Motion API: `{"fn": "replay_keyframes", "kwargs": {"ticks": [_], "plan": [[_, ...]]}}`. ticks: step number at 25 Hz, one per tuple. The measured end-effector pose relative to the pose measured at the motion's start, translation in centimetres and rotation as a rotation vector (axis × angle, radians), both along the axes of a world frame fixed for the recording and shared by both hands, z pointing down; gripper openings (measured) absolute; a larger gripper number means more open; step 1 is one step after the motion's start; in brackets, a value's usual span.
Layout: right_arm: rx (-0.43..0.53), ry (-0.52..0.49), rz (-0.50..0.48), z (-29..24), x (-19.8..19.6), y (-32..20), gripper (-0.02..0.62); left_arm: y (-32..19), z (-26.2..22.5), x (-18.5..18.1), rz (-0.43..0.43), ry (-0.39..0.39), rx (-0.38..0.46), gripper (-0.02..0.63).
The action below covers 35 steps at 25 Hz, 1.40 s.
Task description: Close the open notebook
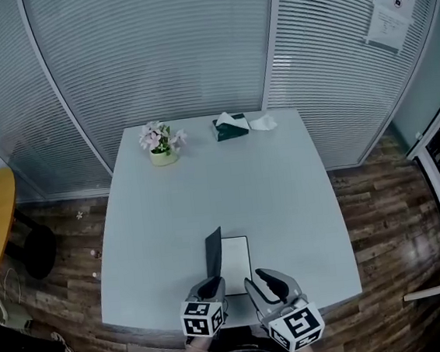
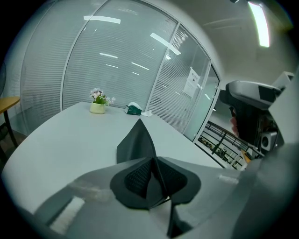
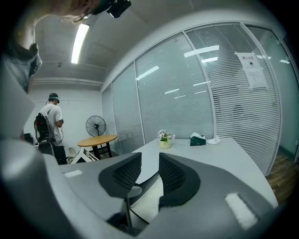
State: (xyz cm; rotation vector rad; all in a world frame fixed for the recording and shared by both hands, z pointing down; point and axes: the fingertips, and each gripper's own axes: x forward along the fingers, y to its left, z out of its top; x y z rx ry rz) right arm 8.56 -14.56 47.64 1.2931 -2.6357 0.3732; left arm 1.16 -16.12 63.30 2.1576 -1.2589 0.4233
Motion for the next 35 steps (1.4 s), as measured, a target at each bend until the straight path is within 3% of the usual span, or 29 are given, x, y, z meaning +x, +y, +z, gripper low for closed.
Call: {"fn": "replay_keyframes", "kwargs": {"ticks": [16,35], "plan": [[-0.036,0.015,0.075,1.1,3.7,1.2,0.118,0.2,3.9,5.8,0.102,-0.069,-0.064,0.071],[-0.063,0.024,0.133,2.1,6.9,1.4,0.118,0.2,8.9,8.7,0.096,-0.138,-0.172,0.104]]}}
